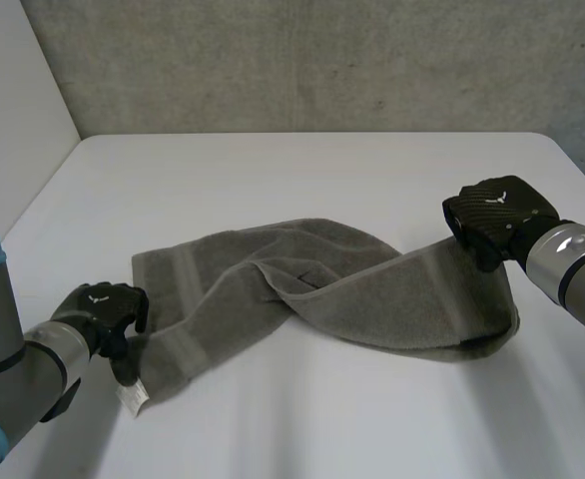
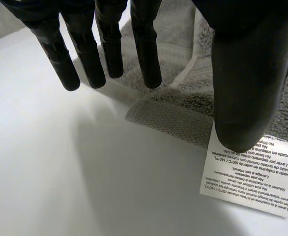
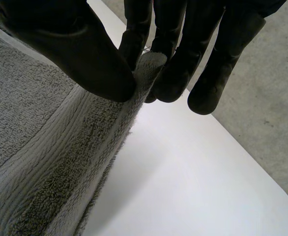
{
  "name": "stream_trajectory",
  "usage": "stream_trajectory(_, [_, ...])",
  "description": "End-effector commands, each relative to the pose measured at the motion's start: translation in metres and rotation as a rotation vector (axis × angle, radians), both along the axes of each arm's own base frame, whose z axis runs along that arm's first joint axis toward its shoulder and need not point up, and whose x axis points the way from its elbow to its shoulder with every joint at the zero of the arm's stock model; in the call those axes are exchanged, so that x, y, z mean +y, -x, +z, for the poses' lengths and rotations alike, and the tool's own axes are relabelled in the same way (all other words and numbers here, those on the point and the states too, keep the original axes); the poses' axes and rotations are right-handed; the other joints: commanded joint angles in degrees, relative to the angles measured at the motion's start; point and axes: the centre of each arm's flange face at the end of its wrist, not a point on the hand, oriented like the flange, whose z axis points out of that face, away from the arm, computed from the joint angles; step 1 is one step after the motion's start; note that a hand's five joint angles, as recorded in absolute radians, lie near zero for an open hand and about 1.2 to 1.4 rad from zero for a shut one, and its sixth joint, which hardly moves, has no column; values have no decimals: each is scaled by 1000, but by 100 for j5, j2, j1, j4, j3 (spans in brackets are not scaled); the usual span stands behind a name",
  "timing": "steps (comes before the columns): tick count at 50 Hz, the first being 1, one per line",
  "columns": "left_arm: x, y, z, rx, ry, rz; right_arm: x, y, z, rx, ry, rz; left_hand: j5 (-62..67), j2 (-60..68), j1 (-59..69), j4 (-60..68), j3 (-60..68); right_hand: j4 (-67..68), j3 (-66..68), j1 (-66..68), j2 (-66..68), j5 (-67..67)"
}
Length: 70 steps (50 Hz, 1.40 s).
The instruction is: Fold the towel.
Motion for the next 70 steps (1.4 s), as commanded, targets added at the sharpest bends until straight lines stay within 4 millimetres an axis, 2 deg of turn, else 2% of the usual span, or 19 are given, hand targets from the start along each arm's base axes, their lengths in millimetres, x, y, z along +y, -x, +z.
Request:
stream_trajectory(1, [-1,0,-6,-7,-25,1,-1,0,-2,1,-1,-1,79,-77,-39,-100,-116,354,369,369,561,334])
stream_trajectory(7, [1,0,-8,-7,-38,-3,-1,0,-4,2,-6,-1,904,748,786,725,709,354,369,369,561,334])
stream_trajectory(15, [4,0,-5,-4,-60,-10,-3,2,-4,3,-2,-6,5505,5349,5387,5326,5310,354,369,369,561,334])
stream_trajectory(27, [6,1,2,-5,-78,-15,-10,7,7,-6,25,-30,5578,5422,5460,5399,5383,354,369,369,561,334])
stream_trajectory(34, [-8,-4,52,39,99,18,-8,9,32,-27,99,-37,5578,5422,5460,5399,5383,354,369,369,561,334])
stream_trajectory(35, [-8,-4,52,39,99,18,-7,11,42,-33,131,-45,5578,5422,5460,5399,5383,354,369,369,561,334])
stream_trajectory(39, [-10,-6,96,71,257,23,2,18,83,-57,227,-58,5578,5422,5460,5399,5383,354,369,369,561,334])
stream_trajectory(42, [-6,-6,125,89,344,19,10,20,98,-65,248,-50,5578,5422,5460,5399,5383,354,369,369,561,334])
stream_trajectory(44, [-2,-7,140,98,380,19,26,24,132,-88,299,-31,5578,5422,5460,5399,5383,354,369,369,561,334])
stream_trajectory(45, [2,-8,156,110,424,21,26,24,132,-88,300,-31,5578,5422,5460,5399,5383,354,369,369,561,334])
stream_trajectory(47, [5,-8,170,123,461,15,36,30,161,-114,355,-23,5578,5422,5460,5399,5383,354,369,369,561,334])
stream_trajectory(51, [7,-6,187,148,508,-19,37,34,175,-147,367,-25,5578,5422,5460,5399,5383,354,369,369,561,334])
stream_trajectory(55, [7,-6,172,138,446,-24,36,34,168,-163,326,-16,5578,5422,5460,5399,5383,354,369,369,561,334])
stream_trajectory(56, [7,-6,155,123,381,-24,33,33,155,-160,278,-4,5430,5274,5312,5252,5235,354,369,369,561,334])
stream_trajectory(57, [6,-5,130,105,299,-27,30,32,139,-152,230,-5,3597,3441,3479,3418,3402,354,369,369,561,334])
stream_trajectory(58, [6,-5,130,105,298,-27,29,32,139,-152,230,-5,3578,3423,3461,3400,3384,354,369,369,561,334])
stream_trajectory(60, [11,-2,88,77,147,-39,26,30,124,-140,186,-4,-574,-729,-691,-752,-768,354,369,369,561,334])
stream_trajectory(64, [13,1,57,64,40,-45,13,28,95,-120,104,-13,-1165,-1321,-1283,-1344,-1360,354,369,369,561,334])
stream_trajectory(70, [9,10,17,58,-70,-57,3,27,80,-113,57,-14,-1165,-1321,-1283,-1344,-1360,354,369,369,561,334])
